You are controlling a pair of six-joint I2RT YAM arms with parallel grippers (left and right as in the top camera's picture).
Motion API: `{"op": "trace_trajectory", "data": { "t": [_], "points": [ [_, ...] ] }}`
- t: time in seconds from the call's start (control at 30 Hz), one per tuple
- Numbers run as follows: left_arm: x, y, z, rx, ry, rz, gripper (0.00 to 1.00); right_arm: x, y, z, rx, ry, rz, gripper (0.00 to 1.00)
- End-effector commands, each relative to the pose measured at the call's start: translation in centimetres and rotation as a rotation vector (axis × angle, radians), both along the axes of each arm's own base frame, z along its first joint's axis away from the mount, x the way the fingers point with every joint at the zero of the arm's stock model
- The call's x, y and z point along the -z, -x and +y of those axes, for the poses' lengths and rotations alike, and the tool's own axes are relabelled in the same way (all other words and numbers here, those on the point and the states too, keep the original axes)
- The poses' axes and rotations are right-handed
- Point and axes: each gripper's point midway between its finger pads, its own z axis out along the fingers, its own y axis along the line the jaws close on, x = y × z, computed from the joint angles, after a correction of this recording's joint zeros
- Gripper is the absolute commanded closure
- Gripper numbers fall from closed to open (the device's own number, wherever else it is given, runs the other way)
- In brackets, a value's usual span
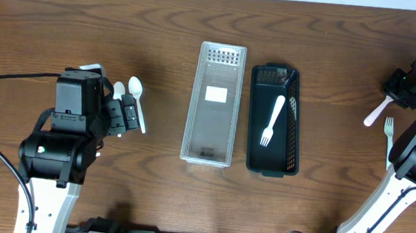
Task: Pack container
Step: 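Carry the spoon over the green basket and lower it in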
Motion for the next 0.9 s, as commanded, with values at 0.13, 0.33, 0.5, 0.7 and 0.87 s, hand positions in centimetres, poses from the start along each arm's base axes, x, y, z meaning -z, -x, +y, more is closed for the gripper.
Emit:
{"op": "trace_trajectory", "data": {
  "t": [0.13,0.33,0.5,0.7,0.87],
  "points": [
    [-0.8,-0.1,0.4,-0.002,-0.019,-0.017,0.02,-10.6,-0.6,4.6,-0.083,0.074,-0.111,0.99],
    [-0.8,-0.1,0.4,-0.002,-0.019,-0.017,0.02,-16.5,0.9,12.6,-0.235,0.072,-0.136,0.99],
    [-0.7,-0.2,0.4,-0.001,-0.019,-0.016,0.02,-18.5,3.8,18.9,-0.286,0.022,-0.087,0.99],
    [-0.7,-0.1,0.4,-0.001,-0.019,-0.016,0.02,-17.3,6.5,25.5,-0.404,-0.011,0.018,0.99],
    [-0.7,-0.1,0.4,-0.001,-0.019,-0.016,0.02,-15.8,7.6,30.1,-0.524,-0.011,0.048,0.98]
  ]
}}
